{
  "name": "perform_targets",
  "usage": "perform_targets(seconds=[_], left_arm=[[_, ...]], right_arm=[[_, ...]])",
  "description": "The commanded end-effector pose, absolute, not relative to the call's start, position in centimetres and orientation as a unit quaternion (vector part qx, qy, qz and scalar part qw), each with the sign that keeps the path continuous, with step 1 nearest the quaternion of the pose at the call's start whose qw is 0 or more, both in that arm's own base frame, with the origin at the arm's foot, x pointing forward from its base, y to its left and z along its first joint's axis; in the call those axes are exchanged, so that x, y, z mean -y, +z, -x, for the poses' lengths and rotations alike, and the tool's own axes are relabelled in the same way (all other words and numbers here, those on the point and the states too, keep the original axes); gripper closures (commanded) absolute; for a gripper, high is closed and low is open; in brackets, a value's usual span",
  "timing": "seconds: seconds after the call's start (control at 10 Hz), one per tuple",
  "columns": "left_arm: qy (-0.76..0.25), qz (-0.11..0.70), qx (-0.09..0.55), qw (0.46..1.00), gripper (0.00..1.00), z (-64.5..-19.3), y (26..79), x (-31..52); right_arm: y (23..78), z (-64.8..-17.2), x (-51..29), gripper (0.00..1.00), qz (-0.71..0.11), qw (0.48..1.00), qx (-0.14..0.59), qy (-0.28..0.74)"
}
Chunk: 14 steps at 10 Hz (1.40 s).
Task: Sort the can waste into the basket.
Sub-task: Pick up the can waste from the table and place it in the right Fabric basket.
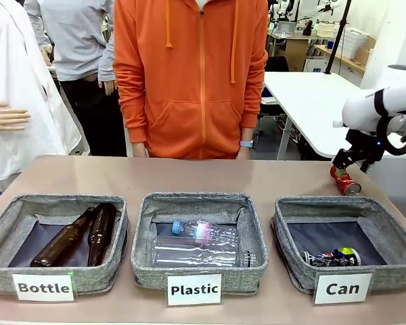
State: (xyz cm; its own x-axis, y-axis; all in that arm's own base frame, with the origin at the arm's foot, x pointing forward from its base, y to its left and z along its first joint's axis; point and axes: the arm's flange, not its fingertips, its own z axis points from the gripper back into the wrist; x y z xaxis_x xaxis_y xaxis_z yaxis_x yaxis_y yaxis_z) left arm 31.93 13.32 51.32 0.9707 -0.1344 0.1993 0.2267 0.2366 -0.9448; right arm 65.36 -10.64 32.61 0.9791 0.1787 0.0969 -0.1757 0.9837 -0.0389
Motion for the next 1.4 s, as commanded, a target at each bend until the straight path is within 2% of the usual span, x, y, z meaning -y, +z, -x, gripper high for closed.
perform_targets(seconds=[0.0, 0.5, 0.6, 0.7, 0.8, 0.9, 1.1, 1.2, 1.3], left_arm=[[-0.117, 0.602, 0.033, 0.789, 0.00, -31.7, 51.5, -13.4], [-0.117, 0.602, 0.033, 0.789, 0.00, -31.7, 51.5, -13.4], [-0.117, 0.602, 0.033, 0.789, 0.00, -31.7, 51.5, -13.4], [-0.117, 0.602, 0.033, 0.789, 0.00, -31.7, 51.5, -13.4], [-0.117, 0.602, 0.033, 0.789, 0.00, -31.7, 51.5, -13.4], [-0.117, 0.602, 0.033, 0.789, 0.00, -31.7, 51.5, -13.4], [-0.117, 0.602, 0.033, 0.789, 0.00, -31.7, 51.5, -13.4], [-0.117, 0.602, 0.033, 0.789, 0.00, -31.7, 51.5, -13.4], [-0.117, 0.602, 0.033, 0.789, 0.00, -31.7, 51.5, -13.4]], right_arm=[[32.2, -66.3, 10.8, 0.00, -0.013, 0.993, 0.074, 0.087], [31.0, -66.5, 10.3, 0.00, -0.007, 0.996, 0.055, 0.074], [31.0, -66.6, 10.1, 0.19, -0.006, 0.996, 0.055, 0.074], [31.0, -66.5, 10.2, 0.56, -0.010, 0.996, 0.046, 0.074], [30.9, -66.5, 10.2, 0.75, -0.010, 0.996, 0.042, 0.075], [31.0, -66.4, 10.3, 1.00, -0.010, 0.996, 0.044, 0.074], [31.1, -66.4, 10.0, 1.00, -0.003, 0.996, 0.043, 0.073], [31.0, -66.5, 10.0, 0.92, -0.008, 0.996, 0.043, 0.075], [31.0, -66.4, 10.1, 1.00, -0.007, 0.996, 0.042, 0.076]])
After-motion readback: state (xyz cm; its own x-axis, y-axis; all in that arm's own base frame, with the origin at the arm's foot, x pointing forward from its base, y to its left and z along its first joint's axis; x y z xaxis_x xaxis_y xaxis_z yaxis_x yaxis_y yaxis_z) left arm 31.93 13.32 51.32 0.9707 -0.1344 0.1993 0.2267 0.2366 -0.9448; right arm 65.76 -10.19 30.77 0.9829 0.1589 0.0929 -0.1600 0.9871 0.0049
